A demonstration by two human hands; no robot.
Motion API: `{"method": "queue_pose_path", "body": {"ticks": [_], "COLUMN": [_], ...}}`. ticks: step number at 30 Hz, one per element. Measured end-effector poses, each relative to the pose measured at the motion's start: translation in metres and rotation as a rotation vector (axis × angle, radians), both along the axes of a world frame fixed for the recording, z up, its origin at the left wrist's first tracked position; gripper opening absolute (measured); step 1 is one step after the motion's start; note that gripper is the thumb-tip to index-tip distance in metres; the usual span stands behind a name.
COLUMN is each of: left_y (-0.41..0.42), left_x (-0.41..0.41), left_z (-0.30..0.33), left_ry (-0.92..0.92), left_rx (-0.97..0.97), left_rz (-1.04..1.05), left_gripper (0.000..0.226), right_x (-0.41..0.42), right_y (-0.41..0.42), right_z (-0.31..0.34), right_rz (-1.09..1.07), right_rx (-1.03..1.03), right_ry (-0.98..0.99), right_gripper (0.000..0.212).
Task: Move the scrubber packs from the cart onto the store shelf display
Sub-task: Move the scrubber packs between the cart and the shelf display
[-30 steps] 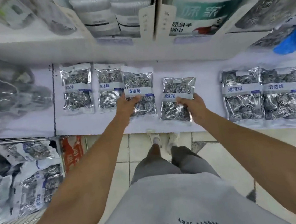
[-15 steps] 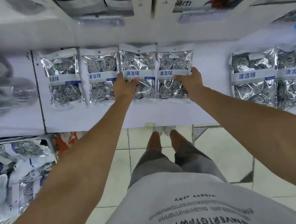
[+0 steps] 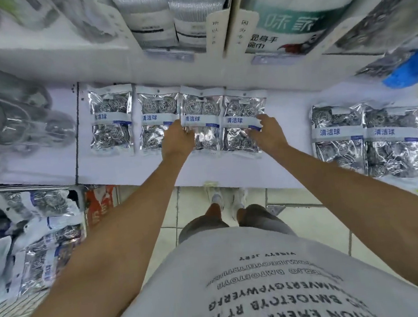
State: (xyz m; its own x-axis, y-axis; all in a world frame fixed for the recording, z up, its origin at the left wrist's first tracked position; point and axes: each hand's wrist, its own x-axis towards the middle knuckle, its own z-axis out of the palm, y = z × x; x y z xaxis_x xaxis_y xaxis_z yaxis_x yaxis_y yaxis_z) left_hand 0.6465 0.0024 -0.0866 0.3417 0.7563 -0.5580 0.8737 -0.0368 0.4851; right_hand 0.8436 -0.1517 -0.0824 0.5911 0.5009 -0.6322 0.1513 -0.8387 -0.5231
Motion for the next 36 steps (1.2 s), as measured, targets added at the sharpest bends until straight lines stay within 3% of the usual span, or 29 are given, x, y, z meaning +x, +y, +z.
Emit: {"method": "queue_pose_path", "body": {"ticks": [9, 13, 17, 22, 26, 31, 36], "left_y": [-0.055, -0.1, -0.153, -0.22, -0.255, -0.267, -0.246], "left_x": [-0.087, -0.141, -0.191, -0.252, -0.296, -0.342, -0.392], "left_z": [0.08, 0.1, 0.115, 0.12, 0.112, 0.101, 0.082], "left_ry": [0.102, 0.138, 0.195, 0.232, 0.267, 0.242, 0.233], "left_rx": [0.347, 0.43, 0.476, 0.49, 0.442, 0.411, 0.343], "left_rz": [-0.022, 0.142, 0.323, 0.595, 0.813, 0.989, 1.048], "left_gripper": [0.04, 0.047, 0.037, 0.029, 0.035, 0.036, 0.045], "right_x": [-0.058, -0.095, -0.141, -0.2, -0.248, -0.309, -0.374], "right_y": [0.003, 0.006, 0.0, -0.01, -0.005, 0.019, 0.061], "right_z": [0.083, 0.105, 0.112, 0.105, 0.097, 0.093, 0.093], "right_rz": [0.76, 0.999, 1.201, 1.363, 1.489, 1.569, 1.575], "right_rx": [0.18, 0.31, 0.384, 0.409, 0.396, 0.366, 0.363], "right_ry": [-0.256, -0.323, -0.366, -0.278, -0.229, -0.184, -0.181], "right_gripper": [0.054, 0.051, 0.055, 0.07, 0.052, 0.059, 0.047]}}
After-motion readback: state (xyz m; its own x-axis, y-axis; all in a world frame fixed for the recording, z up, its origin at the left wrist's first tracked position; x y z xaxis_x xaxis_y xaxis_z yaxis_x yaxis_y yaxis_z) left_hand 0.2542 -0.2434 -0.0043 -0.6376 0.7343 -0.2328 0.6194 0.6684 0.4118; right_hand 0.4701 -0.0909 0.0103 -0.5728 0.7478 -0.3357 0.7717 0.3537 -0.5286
